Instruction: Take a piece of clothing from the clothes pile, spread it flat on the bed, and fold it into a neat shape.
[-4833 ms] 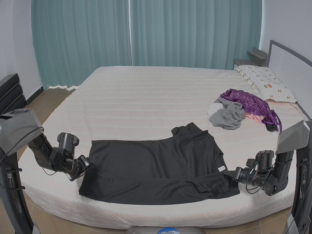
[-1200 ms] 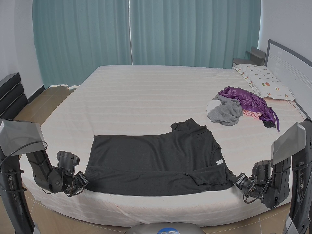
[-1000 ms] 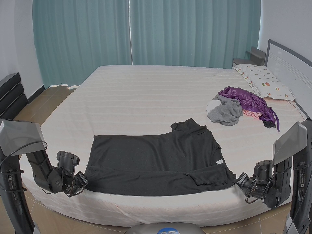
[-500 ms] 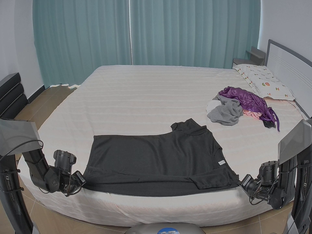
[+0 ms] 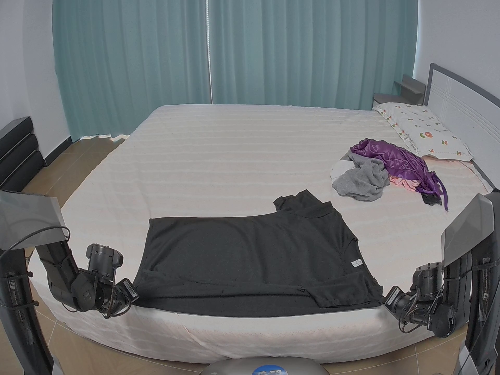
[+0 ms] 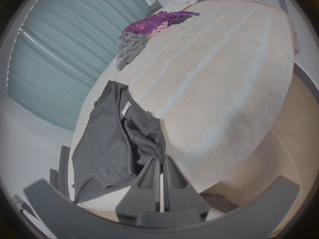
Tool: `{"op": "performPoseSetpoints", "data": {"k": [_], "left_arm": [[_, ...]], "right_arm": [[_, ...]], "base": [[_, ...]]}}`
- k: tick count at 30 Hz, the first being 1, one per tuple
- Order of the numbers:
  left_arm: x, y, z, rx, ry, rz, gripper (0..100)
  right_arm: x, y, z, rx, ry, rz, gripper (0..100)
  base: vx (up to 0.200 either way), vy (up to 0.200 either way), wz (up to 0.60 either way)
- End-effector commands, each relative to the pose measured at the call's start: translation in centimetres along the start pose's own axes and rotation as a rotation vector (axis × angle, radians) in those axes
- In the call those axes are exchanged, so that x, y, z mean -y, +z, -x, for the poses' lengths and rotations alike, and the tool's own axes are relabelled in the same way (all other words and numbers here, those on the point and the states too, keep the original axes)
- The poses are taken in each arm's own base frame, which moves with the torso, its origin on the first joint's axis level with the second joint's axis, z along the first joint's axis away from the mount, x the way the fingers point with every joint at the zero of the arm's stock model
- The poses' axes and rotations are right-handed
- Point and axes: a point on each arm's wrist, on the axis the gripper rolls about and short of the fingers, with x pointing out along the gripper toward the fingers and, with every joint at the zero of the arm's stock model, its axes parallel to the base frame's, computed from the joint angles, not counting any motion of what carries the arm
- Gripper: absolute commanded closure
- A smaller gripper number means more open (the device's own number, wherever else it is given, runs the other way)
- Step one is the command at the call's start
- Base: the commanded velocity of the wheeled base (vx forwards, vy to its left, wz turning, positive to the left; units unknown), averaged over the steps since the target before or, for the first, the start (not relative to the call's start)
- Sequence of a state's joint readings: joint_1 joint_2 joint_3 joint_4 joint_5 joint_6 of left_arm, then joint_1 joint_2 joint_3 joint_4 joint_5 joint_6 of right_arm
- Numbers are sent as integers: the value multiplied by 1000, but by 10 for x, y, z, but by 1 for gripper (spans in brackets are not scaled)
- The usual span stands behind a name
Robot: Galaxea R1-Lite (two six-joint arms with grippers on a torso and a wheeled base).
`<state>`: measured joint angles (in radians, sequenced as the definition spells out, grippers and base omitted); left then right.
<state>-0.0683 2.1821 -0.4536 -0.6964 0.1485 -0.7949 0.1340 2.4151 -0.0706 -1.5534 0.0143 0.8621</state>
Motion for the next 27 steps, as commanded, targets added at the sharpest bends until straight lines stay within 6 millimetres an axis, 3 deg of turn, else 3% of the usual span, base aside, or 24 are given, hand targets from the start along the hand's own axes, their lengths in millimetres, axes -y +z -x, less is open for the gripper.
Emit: {"op": "performPoseSetpoints", "data": {"k": [1, 6, 9, 16, 21, 27], "left_arm": [[0, -1, -1, -5, -1, 0, 0], [2, -2, 0, -7, -8, -1, 0], [3, 5, 4, -6, -51, 19, 0], [4, 22, 25, -14, -181, 67, 0], [4, 21, 23, -28, -189, 70, 0], [6, 22, 23, -44, -207, 103, 0]], "right_arm": [[0, -1, -3, 0, 8, 3, 0], [-6, 6, 5, 29, 41, -4, 0], [-23, 17, 26, 97, 128, -2, 0], [-48, 5, 44, 69, 248, -6, 0], [-48, -13, 24, -18, 218, -33, 0], [-41, -19, 9, -47, 172, -30, 0]], "base": [[0, 0, 0], [0, 0, 0], [0, 0, 0], [0, 0, 0], [0, 0, 0], [0, 0, 0]]}}
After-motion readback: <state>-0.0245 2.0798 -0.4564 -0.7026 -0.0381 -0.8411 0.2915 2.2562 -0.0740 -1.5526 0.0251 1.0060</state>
